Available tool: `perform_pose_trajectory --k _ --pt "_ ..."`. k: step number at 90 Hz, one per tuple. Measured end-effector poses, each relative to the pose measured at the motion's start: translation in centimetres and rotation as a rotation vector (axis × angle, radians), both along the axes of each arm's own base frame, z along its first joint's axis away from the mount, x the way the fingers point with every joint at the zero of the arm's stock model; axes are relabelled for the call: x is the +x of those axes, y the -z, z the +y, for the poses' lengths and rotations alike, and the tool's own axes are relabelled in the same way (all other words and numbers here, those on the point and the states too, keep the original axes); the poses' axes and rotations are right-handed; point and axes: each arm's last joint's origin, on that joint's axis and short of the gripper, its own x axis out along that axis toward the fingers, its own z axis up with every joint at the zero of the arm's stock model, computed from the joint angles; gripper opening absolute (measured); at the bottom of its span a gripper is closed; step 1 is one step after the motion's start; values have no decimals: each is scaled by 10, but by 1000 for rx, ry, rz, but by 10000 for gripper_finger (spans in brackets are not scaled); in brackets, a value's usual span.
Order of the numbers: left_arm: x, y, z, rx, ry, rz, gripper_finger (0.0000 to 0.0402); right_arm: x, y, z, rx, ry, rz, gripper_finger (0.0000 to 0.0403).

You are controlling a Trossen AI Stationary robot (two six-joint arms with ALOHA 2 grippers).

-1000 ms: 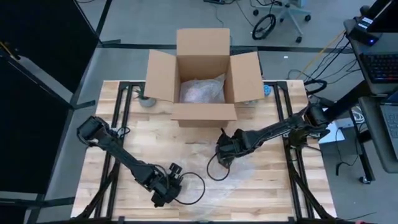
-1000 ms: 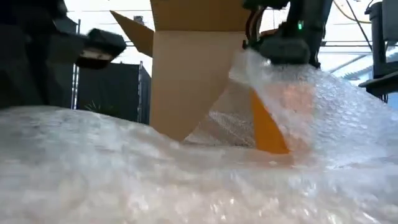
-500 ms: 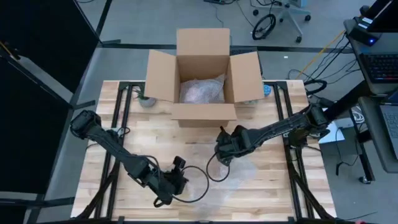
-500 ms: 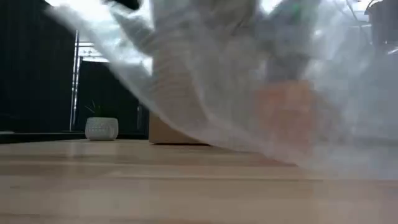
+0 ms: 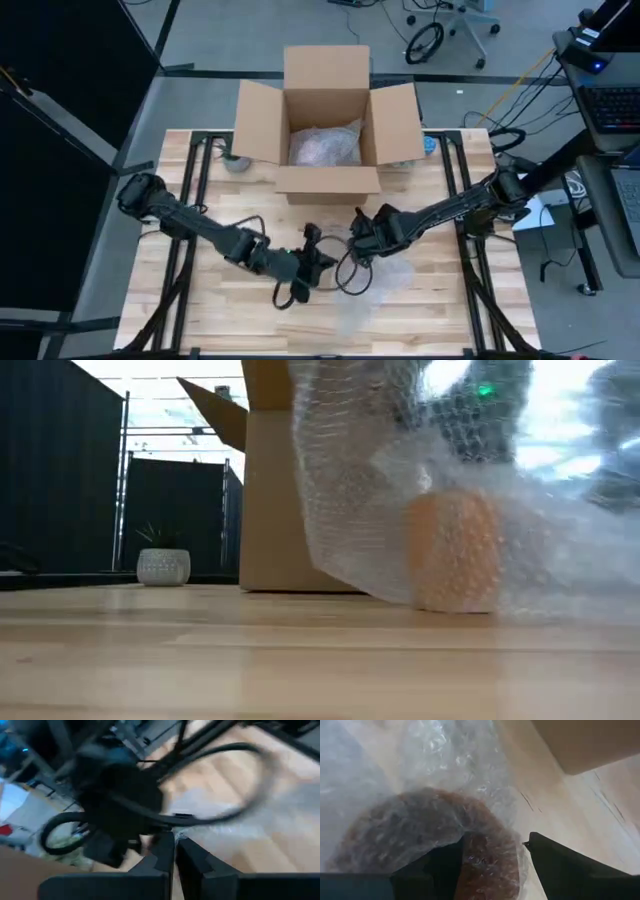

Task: Wrap mug
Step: Wrap the orange mug with transparent bubble wrap

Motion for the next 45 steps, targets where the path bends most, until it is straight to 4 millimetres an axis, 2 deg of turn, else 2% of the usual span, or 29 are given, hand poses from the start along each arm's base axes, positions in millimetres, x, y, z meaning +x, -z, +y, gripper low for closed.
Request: perform_pose_trajectory --k 14,45 --pt "15 5 20 -45 15 -14 0 0 -10 2 -14 -30 -26 210" --pt "52 47 47 -71 -23 -9 0 -2 -16 3 -14 -38 -49 210"
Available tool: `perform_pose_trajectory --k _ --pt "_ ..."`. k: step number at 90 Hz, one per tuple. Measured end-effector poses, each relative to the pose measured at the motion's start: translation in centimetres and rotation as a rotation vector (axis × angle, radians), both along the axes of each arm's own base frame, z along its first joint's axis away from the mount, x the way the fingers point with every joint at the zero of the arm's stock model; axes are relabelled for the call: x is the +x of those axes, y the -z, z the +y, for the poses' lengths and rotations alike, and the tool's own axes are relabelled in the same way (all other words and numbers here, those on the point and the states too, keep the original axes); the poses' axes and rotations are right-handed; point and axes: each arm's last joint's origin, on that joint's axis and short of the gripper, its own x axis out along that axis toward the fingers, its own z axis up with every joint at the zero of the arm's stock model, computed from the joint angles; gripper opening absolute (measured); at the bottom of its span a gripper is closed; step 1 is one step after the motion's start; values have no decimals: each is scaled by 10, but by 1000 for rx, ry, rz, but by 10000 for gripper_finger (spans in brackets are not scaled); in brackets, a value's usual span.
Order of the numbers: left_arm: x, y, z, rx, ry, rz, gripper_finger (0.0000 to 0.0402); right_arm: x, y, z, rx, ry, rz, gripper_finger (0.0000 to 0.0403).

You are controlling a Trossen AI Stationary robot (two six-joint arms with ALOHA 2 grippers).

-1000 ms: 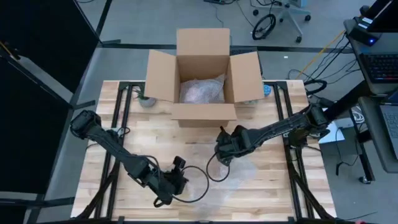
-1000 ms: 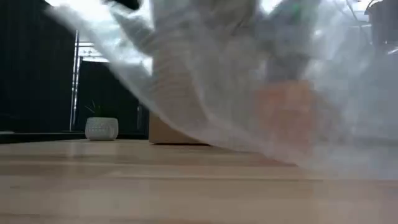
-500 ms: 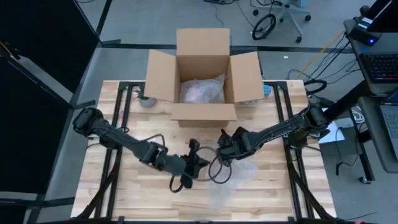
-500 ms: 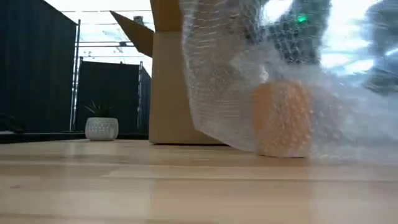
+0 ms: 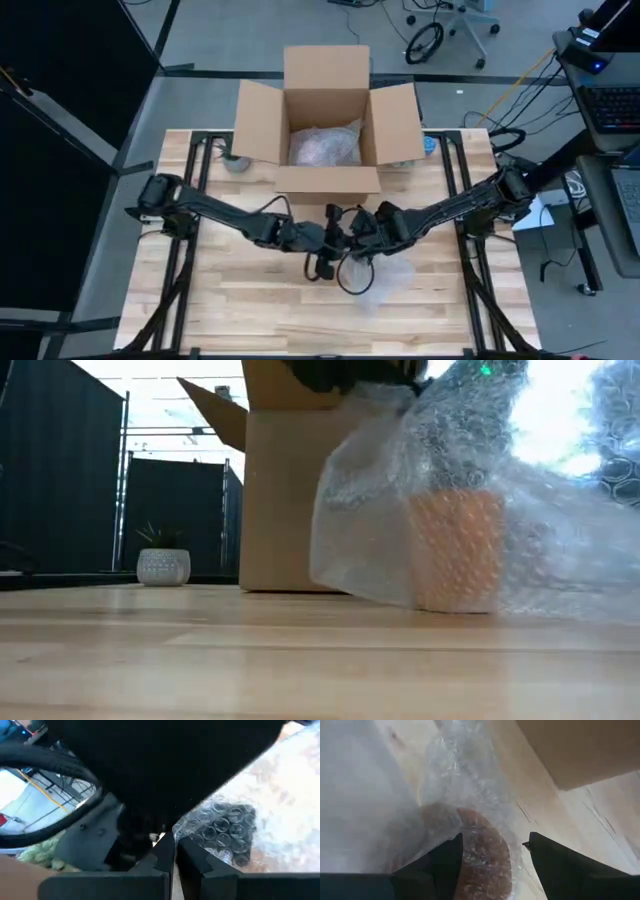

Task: Wrap mug
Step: Wrap the orange mug with transparent bubble wrap

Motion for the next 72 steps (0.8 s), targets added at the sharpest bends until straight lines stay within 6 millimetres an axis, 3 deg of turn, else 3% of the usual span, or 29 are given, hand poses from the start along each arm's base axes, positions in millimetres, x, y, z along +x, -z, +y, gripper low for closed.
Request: perform_pose_trajectory --k 27,40,51,62,72 --pt "20 35 7 -53 -15 9 0 -10 -9 -1 1 -7 78 210" --pt "23 40 7 -57 -18 9 0 -17 -18 -3 5 -6 139 210" --pt "20 59 8 -42 -12 100 0 -23 -31 -5 -3 3 178 210" --pt "21 46 8 -56 -11 48 0 -23 -36 -4 -5 -1 200 210" --pt "20 50 8 -52 -11 72 0 -24 -38 -3 2 -9 209 210"
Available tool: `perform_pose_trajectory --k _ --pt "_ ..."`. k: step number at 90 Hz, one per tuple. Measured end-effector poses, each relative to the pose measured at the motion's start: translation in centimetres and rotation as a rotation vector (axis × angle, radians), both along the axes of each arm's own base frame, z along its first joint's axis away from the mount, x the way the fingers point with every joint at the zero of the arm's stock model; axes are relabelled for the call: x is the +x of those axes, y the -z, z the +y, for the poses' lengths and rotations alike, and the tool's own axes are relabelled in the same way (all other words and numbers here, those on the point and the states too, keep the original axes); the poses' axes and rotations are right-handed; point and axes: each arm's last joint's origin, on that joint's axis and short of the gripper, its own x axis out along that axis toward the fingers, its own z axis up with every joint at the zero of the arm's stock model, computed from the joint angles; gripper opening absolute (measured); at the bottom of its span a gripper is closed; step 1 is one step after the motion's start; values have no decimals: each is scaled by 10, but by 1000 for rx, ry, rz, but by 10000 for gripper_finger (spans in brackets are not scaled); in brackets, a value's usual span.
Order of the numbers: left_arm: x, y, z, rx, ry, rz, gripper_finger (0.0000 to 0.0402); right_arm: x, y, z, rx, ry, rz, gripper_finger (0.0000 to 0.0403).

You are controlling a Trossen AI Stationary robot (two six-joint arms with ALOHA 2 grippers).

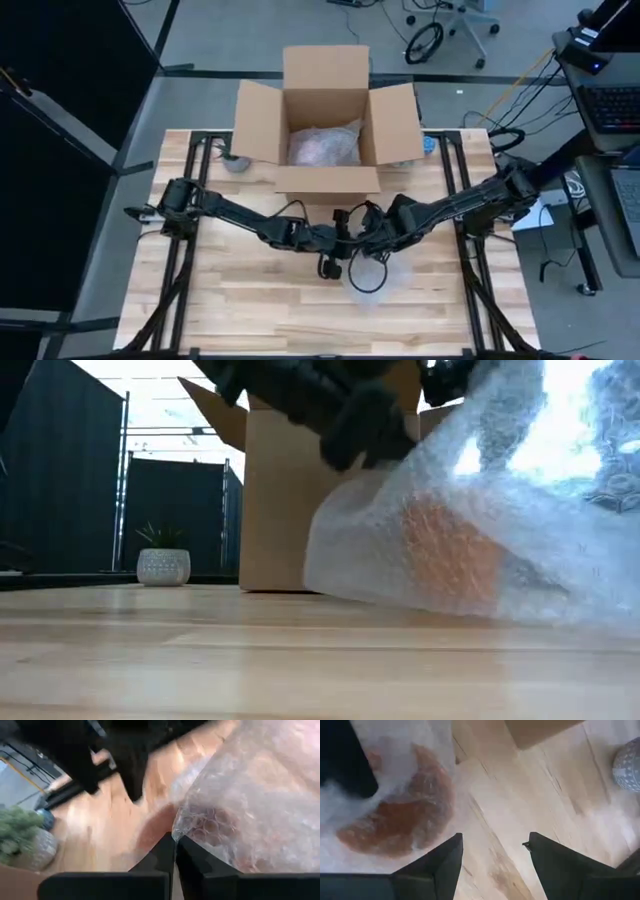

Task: Wrap mug
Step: Wrap the orange mug with transparent bubble wrap

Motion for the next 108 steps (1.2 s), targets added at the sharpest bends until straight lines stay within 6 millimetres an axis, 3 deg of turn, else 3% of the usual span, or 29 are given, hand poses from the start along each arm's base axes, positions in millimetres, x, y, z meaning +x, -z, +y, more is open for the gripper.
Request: perform_pose_trajectory --k 31,43,58,83,108 --pt "2 -1 0 -4 -1 -19 0 8 -36 5 37 -34 -88 210" --pt "2 -1 0 -4 -1 -21 0 15 -41 7 43 -28 -164 210" --pt "2 -1 0 -3 -2 -20 0 27 -31 16 72 -50 -198 210" --pt "1 -1 0 8 -6 -15 0 35 -10 22 45 -61 -108 210" --pt "0 1 0 16 -5 4 0 30 9 20 2 -28 -58 210"
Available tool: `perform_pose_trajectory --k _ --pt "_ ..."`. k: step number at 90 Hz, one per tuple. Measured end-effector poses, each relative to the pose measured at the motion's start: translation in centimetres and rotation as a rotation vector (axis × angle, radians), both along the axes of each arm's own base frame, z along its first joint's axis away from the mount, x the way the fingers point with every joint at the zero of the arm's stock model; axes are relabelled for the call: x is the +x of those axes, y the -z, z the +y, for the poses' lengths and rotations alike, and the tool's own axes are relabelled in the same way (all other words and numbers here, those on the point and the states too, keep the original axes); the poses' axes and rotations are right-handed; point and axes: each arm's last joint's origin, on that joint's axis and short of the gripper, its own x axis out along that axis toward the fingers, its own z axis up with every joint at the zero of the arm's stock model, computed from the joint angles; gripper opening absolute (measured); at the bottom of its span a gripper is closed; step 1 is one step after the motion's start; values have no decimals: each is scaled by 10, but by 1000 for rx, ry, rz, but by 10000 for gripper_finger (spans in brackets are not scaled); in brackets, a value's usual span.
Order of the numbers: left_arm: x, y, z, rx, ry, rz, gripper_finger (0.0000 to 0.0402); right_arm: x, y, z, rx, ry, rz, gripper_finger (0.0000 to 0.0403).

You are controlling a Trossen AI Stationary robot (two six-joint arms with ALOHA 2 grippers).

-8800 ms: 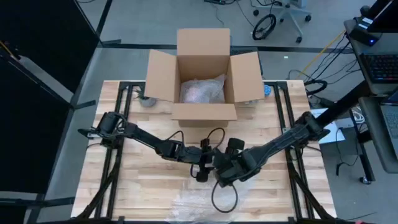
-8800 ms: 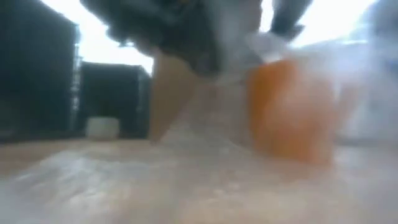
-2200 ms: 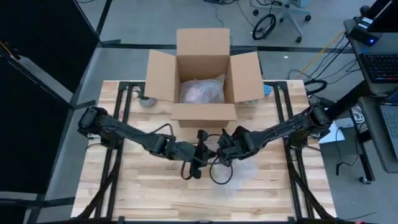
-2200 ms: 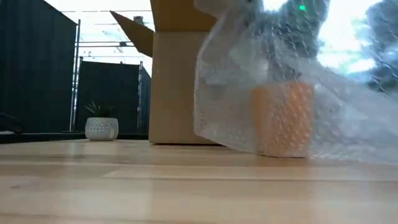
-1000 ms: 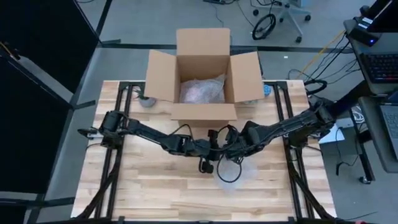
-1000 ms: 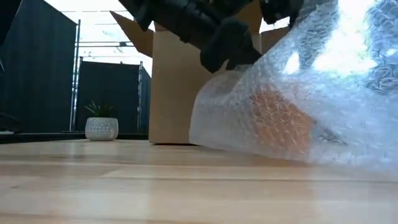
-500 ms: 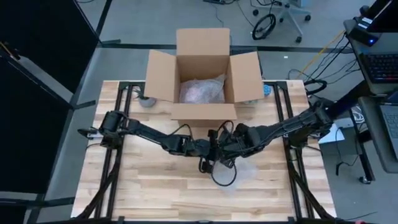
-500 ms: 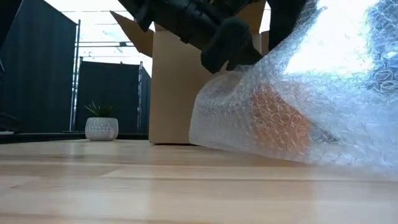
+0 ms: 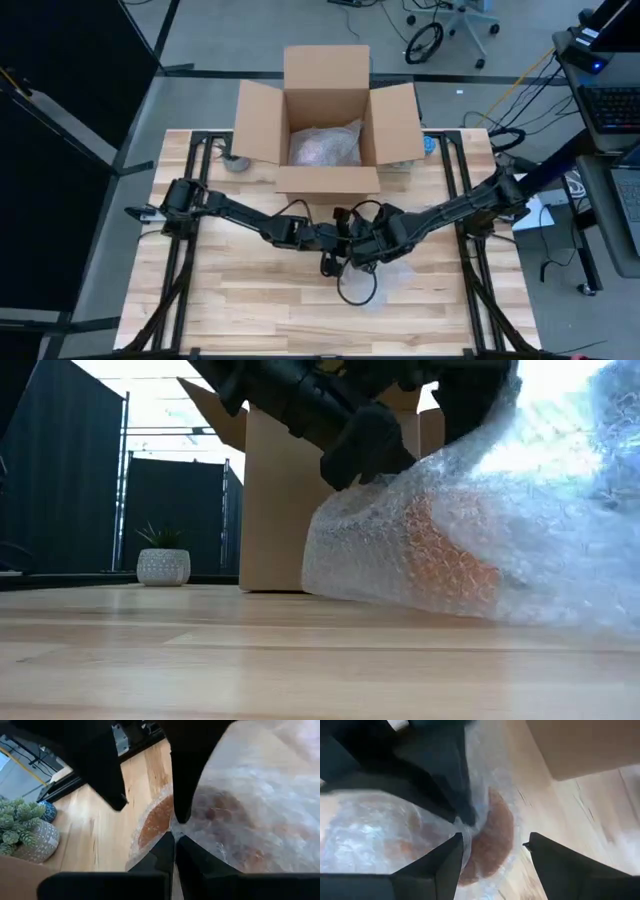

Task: Wrap mug
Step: Wrap the orange mug with transparent bubble wrap

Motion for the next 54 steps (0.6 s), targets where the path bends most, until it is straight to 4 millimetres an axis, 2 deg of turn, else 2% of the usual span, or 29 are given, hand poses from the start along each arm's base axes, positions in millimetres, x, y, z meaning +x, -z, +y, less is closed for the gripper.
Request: perform_pose_trajectory --k 16,26,39,54 --pt "0 0 -2 -13 34 2 18 2 11 0 15 5 -13 210" --pt "0 -4 -3 -26 34 -16 62 -1 18 -1 -10 9 0 210" --pt "-2 -12 -7 48 72 -9 127 -7 29 -3 -46 46 21 210" --pt "-8 -19 -13 101 49 -2 175 -10 34 -4 -55 78 21 210"
